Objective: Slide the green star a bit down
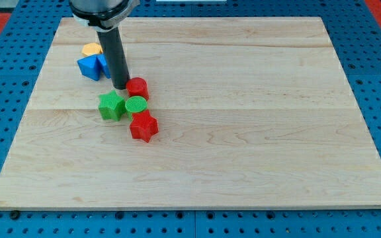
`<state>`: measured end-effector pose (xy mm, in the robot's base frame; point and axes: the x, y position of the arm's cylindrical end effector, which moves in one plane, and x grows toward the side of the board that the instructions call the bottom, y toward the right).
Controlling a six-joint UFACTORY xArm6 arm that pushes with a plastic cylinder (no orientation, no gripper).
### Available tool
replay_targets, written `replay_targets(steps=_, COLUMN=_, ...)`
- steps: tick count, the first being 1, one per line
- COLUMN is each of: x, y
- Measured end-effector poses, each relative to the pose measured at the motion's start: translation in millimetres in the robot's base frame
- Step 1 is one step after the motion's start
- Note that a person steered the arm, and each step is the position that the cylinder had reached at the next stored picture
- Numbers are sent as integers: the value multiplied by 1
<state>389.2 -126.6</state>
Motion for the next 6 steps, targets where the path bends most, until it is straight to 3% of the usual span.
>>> replay_targets(steps=1, x=-8, y=11)
replay_targets(steps=2, x=-12, y=-18)
replay_targets(steps=3, x=-4, y=-39)
replay_targets(steps=6, x=45, y=-27)
